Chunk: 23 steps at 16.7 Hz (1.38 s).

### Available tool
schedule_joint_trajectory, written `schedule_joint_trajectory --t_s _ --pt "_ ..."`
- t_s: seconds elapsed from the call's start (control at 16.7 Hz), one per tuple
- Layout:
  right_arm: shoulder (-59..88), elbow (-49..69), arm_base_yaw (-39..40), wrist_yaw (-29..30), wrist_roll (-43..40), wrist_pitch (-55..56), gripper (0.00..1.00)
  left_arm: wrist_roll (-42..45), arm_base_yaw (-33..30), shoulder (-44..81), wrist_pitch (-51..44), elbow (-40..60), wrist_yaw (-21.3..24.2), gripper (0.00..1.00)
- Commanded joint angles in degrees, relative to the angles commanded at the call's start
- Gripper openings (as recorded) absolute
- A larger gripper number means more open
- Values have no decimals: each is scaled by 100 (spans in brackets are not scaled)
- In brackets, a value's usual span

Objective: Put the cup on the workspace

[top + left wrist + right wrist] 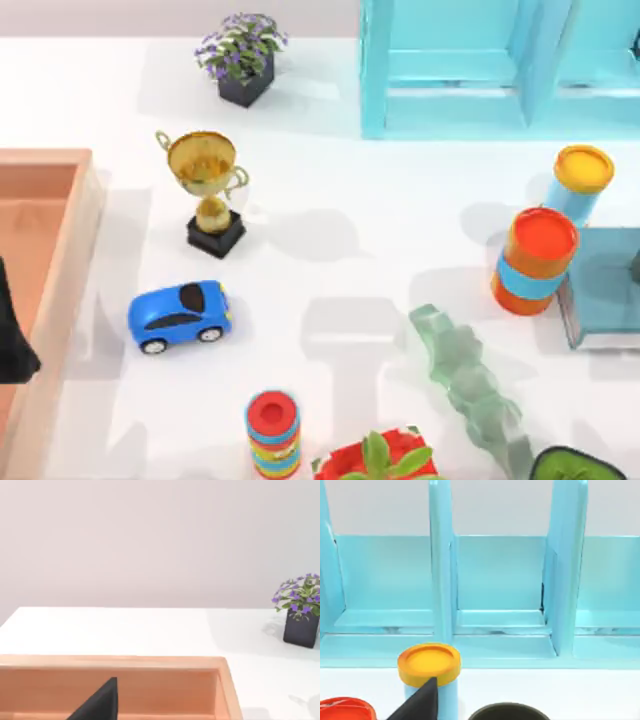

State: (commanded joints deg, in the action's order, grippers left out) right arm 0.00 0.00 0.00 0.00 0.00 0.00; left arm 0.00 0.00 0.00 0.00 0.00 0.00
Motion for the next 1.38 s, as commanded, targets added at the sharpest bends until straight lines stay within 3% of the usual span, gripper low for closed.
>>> schedule_joint_trajectory --t_s 0.24,0.48,1.38 --pt "175 172 -3 -2 -20 -174 100 0 0 0 0 0 0 100" --pt "1253 1212 -42 1 -82 -1156 100 0 0 0 0 0 0 100" --pt "8985 8427 -295 -103 -201 -6836 100 0 0 0 0 0 0 100"
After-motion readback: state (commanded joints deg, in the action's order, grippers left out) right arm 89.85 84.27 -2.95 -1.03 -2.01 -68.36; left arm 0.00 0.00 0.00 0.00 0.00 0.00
